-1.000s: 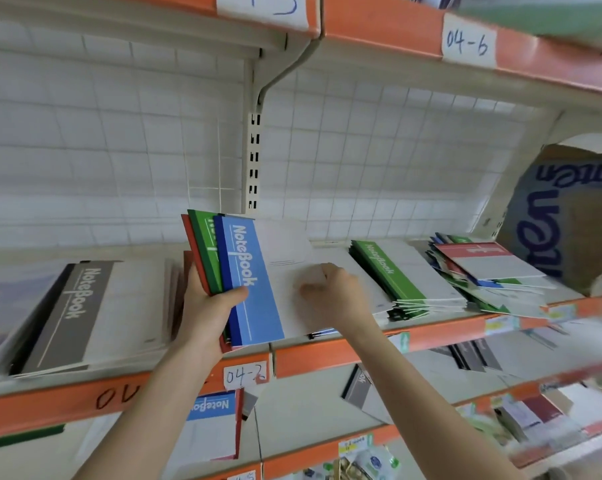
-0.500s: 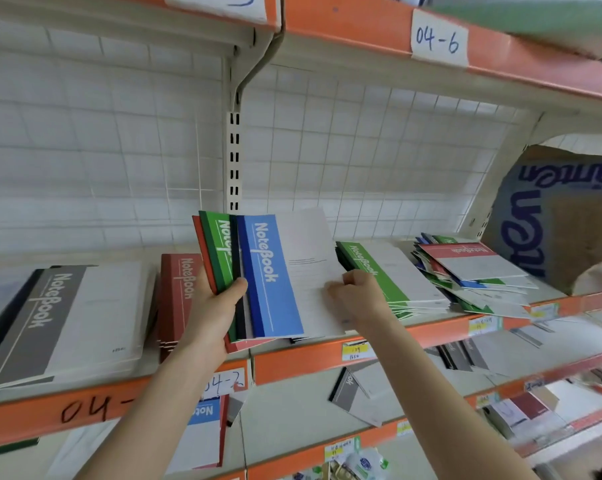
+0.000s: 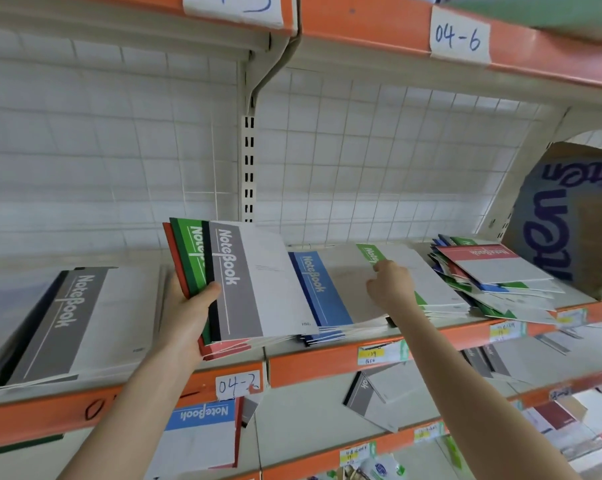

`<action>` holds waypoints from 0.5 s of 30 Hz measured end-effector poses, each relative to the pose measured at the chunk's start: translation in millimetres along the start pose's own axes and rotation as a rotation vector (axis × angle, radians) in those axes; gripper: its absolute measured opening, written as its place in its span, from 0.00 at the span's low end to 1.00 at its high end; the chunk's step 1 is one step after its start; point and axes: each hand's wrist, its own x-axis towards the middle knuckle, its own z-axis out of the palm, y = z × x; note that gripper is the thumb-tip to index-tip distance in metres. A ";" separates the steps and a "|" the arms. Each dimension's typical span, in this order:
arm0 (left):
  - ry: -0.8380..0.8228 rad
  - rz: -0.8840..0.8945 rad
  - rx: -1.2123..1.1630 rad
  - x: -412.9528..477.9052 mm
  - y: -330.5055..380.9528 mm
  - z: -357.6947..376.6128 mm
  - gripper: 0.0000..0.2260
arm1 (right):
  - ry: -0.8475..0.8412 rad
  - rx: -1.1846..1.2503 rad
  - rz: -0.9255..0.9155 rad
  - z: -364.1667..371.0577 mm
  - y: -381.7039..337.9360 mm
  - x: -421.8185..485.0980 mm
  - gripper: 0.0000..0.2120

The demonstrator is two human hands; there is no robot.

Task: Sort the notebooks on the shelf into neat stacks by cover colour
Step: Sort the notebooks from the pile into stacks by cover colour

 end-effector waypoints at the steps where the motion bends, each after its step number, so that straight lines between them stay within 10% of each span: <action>1: 0.005 -0.004 -0.001 1.5 0.1 -2.4 0.12 | 0.004 -0.023 -0.003 2.7 -1.3 1.5 0.15; 9: -0.006 -0.038 -0.036 4.2 1.3 -4.0 0.10 | 0.095 0.039 -0.162 7.7 -14.3 -4.8 0.09; 15: -0.026 0.012 -0.036 1.3 2.0 -4.1 0.14 | -0.553 0.668 -0.005 4.5 -65.8 -36.2 0.14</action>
